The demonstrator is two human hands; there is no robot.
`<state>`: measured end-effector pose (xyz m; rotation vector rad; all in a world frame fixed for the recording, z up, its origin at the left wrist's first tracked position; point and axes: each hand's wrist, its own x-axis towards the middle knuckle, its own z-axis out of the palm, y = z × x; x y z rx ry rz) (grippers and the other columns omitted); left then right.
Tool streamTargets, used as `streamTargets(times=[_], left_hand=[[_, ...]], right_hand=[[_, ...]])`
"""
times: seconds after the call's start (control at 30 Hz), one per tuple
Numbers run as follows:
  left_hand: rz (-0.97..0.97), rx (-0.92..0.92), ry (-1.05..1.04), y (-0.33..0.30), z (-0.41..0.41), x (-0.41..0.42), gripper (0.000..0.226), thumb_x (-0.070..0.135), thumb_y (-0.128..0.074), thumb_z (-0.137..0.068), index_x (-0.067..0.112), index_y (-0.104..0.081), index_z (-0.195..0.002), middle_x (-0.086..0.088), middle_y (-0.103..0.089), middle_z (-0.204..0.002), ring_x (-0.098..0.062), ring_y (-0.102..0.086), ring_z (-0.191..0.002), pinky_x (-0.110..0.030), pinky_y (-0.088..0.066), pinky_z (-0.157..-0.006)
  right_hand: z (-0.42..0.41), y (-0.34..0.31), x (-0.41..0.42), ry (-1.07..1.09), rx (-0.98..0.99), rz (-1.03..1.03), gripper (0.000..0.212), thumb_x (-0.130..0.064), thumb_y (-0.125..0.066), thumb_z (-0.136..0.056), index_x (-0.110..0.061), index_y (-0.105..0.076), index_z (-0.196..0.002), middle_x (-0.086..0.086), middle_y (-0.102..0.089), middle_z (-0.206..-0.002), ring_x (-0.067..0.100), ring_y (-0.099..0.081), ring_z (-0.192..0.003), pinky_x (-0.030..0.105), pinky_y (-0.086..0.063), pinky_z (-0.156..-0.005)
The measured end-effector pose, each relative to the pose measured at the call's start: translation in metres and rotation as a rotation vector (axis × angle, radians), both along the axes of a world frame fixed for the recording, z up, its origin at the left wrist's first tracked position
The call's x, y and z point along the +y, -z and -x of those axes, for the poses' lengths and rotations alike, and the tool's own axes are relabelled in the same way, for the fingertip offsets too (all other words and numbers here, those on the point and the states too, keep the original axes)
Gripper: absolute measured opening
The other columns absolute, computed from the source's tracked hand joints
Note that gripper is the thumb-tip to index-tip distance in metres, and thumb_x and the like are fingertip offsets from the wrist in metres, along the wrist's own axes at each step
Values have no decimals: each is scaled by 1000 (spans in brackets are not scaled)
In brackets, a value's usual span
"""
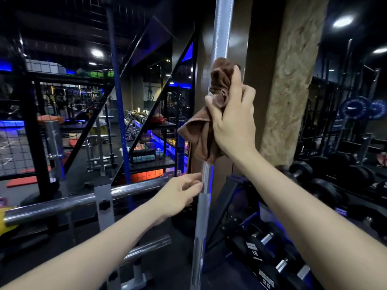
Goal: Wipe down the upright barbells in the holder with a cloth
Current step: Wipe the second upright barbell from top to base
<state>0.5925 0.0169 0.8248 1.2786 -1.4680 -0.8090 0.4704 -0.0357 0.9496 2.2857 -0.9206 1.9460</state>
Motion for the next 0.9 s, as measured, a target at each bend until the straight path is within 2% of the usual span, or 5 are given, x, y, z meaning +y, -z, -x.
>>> streamTargets(times=[0.1, 0.3, 0.53, 0.7, 0.9], left_hand=[[-14, 21, 3, 1, 1, 4, 20, 11, -44, -100, 17, -63, -102, 2, -44, -71, 0, -38, -49, -6, -36, -54], [-49, 26, -95, 18, -18, -7, 16, 16, -54, -88, 9, -68, -92, -32, -65, -97, -30, -55, -85, -65, -46, -84], [5, 138, -51, 17, -5, 3, 22, 9, -42, -100, 6, -63, -106, 21, -63, -90, 4, -52, -67, -10, -49, -61], [31, 118, -139, 15, -5, 11, 41, -15, -35, -91, 12, -64, -100, -20, -70, -94, -23, -64, -82, -36, -53, -76], [45, 111, -181, 29, 1, 15, 32, -1, -40, -98, 16, -65, -89, 7, -58, -61, -7, -45, -56, -18, -39, -60]], right_hand=[[-8, 32, 2, 95, 24, -43, 74, -39, -51, -95, -17, -10, -153, 14, -34, -129, 33, -42, -109, 36, -34, -72], [-2, 94, 6, 30, 233, -289, 71, -49, -40, -95, -15, -13, -151, 12, -35, -124, 37, -47, -112, 43, -44, -77], [-19, 41, -6, 43, 113, -188, 70, -48, -38, -97, -17, -10, -152, 10, -34, -124, 34, -45, -112, 33, -32, -71], [-12, 122, -2, -41, 292, -326, 72, -56, -31, -93, -21, -10, -151, 7, -33, -118, 36, -48, -110, 45, -48, -78], [-5, 95, -8, -56, 306, -235, 68, -46, -38, -97, -17, -11, -152, 12, -36, -120, 39, -47, -112, 44, -42, -82]])
